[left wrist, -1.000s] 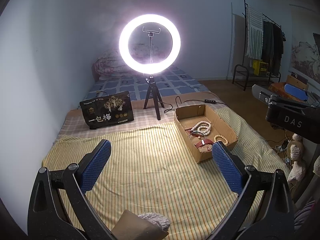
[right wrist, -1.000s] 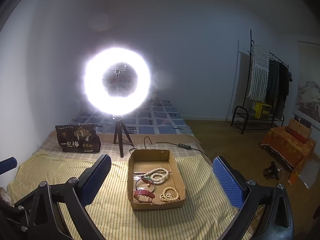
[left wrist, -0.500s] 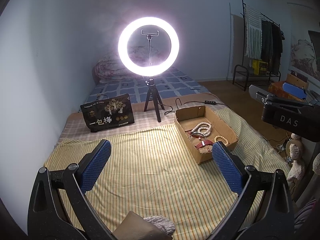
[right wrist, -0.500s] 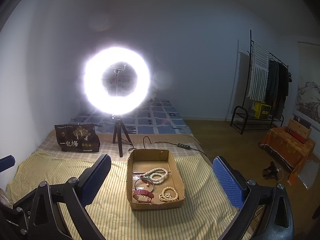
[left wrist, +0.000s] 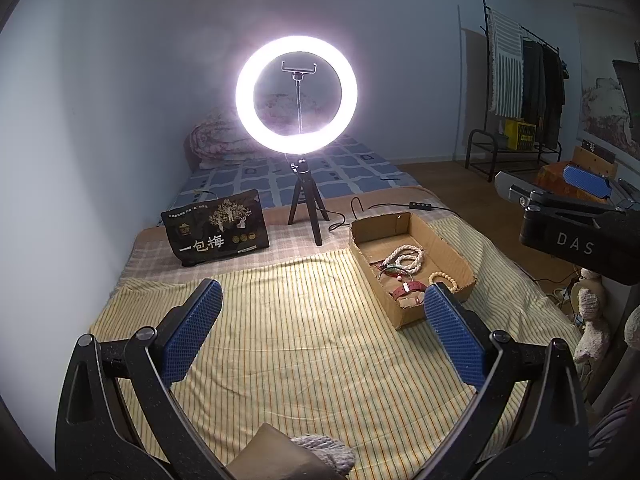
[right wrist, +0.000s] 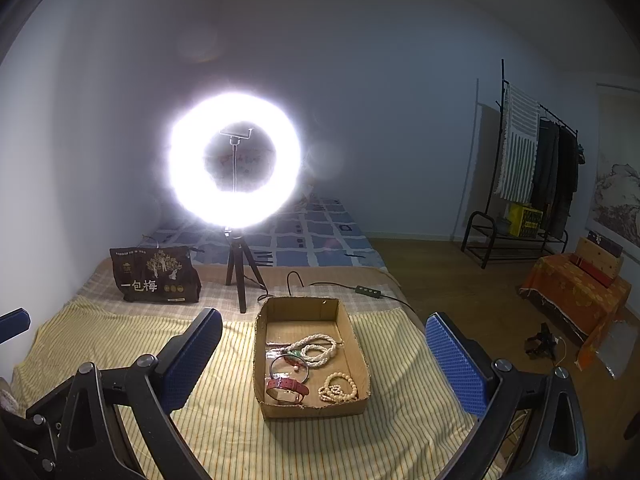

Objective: Organize jewelry

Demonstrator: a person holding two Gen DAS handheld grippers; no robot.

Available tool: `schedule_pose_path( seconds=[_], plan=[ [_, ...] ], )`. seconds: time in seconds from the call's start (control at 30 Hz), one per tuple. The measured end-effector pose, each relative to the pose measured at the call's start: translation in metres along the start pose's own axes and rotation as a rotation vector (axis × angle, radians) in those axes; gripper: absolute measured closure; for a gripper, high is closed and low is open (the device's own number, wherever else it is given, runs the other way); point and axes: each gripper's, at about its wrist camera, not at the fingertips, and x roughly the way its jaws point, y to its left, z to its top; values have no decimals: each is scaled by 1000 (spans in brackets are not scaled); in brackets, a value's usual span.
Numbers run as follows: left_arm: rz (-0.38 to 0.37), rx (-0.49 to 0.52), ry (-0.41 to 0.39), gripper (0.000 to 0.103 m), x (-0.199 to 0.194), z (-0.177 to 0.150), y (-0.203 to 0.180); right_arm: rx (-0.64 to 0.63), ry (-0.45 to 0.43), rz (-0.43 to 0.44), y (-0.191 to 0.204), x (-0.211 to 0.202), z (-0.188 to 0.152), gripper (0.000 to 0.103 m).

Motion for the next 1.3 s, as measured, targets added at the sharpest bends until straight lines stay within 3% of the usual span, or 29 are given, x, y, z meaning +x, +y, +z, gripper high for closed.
schedule_pose_path(
  seconds=[1.3],
  plan=[
    [13, 29, -32, 0, -4, 3, -5, -9, 18, 1, 2, 2, -3, 0]
  ],
)
